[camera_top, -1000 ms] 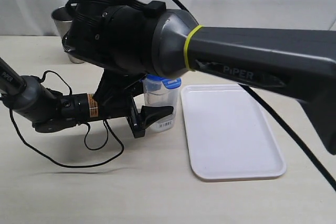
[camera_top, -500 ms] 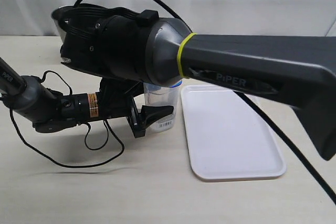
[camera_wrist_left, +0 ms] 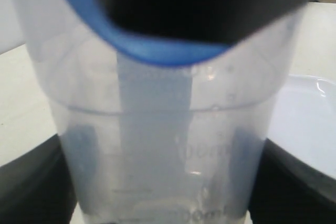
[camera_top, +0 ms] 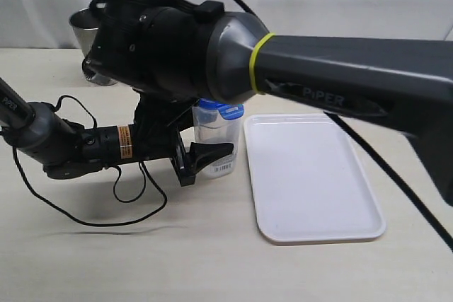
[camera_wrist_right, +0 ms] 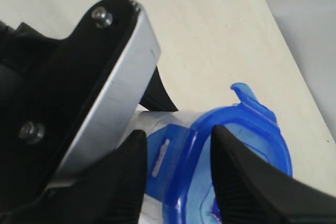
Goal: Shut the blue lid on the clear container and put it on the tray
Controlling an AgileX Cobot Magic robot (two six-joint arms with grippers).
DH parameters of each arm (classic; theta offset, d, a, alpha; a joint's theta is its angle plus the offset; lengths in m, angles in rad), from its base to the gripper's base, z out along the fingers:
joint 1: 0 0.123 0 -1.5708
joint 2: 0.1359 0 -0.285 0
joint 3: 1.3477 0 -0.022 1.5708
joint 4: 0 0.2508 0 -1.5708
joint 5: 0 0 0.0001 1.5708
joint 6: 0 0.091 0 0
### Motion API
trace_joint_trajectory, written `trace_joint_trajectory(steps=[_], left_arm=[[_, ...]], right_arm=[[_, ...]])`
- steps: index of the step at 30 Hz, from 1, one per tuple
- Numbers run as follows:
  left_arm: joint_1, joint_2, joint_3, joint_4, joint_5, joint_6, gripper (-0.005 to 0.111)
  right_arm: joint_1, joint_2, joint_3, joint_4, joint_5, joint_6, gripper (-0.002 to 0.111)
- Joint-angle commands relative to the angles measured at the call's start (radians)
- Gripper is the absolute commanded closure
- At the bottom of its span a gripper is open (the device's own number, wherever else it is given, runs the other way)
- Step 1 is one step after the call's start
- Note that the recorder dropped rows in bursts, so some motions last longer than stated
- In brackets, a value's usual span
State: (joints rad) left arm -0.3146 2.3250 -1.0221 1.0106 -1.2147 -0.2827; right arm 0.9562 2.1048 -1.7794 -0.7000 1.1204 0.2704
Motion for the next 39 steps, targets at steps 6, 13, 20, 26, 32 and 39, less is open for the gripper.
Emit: trace_joint_trajectory(steps=[6, 13, 20, 26, 32, 39], left_arm=[[0.002, -0.001, -0.004, 0.002, -0.006, -0.009, 0.107], [0.002, -0.001, -0.004, 0.001, -0.006, -0.009, 0.107], [0.002, -0.001, -0.004, 0.001, -0.006, -0.009, 0.107], [0.002, -0.001, -0.004, 0.001, -0.006, -0.009, 0.107], [0.002, -0.001, -0.004, 0.001, -0.006, -0.009, 0.107], [0.002, -0.001, -0.004, -0.002, -0.006, -0.009, 0.107]], right_arm=[[-0.105, -0.023, 0.028, 0.348, -0.051, -0.024, 0.066], [-0.123, -0.081, 0.028, 0.373, -0.079, -0.024, 0.060], [-0.121, -0.130, 0.028, 0.382, -0.099, -0.048, 0.061], [-0.117, -0.138, 0.028, 0.406, -0.154, -0.003, 0.065], [-0.117, -0.057, 0.028, 0.250, -0.091, 0.105, 0.066], [-0.101, -0.014, 0.028, 0.276, 0.031, -0.096, 0.071]])
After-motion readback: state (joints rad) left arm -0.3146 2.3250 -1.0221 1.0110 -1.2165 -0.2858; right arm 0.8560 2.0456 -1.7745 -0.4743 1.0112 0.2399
